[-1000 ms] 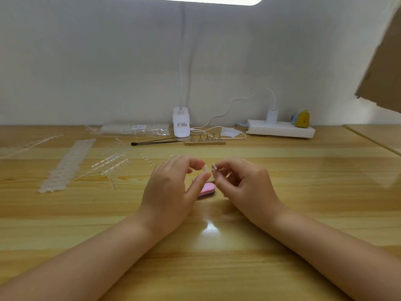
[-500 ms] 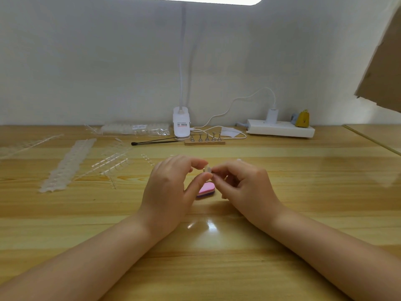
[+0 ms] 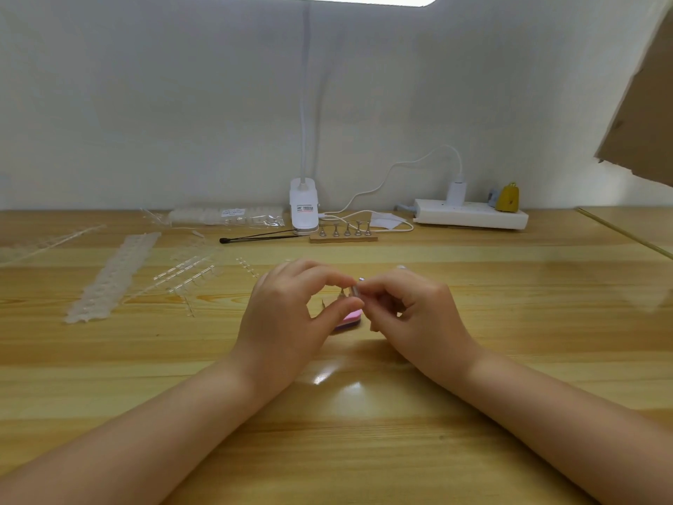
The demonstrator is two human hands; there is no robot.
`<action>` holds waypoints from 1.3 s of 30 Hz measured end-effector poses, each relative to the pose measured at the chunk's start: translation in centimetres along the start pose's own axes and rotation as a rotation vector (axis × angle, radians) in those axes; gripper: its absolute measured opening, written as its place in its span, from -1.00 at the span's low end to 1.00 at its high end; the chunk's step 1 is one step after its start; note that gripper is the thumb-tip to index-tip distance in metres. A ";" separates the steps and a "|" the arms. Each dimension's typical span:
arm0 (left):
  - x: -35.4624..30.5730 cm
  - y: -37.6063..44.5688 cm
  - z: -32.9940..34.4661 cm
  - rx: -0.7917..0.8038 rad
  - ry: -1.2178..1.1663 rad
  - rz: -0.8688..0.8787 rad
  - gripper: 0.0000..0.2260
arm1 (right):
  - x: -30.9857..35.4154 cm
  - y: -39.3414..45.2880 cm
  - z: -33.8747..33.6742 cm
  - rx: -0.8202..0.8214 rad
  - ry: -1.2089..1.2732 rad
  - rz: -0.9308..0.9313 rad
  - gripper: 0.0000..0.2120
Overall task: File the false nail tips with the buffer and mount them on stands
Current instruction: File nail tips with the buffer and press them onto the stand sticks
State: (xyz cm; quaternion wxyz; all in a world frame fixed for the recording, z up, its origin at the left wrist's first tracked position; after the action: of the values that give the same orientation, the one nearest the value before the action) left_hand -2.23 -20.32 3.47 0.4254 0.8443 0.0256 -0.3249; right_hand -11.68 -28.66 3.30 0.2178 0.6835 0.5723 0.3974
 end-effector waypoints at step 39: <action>10.4 0.0 -2.4 0.319 0.977 -0.564 -0.54 | -7.4 -0.6 2.0 0.227 -0.311 0.460 -0.86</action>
State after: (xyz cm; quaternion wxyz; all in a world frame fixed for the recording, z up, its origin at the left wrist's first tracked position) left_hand 7.19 -20.96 -1.43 0.1289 0.9105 0.3930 0.0014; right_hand -10.70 -35.30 -0.52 0.1294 0.8678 0.4030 0.2605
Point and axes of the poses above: each hand's wrist, its own y-axis towards the middle knuckle, its own z-axis out of the palm, x = y × z, the point moved 10 cm from there along y, towards the middle knuckle, and after that the axes turned 13 degrees about -y, right-handed, at the moved point
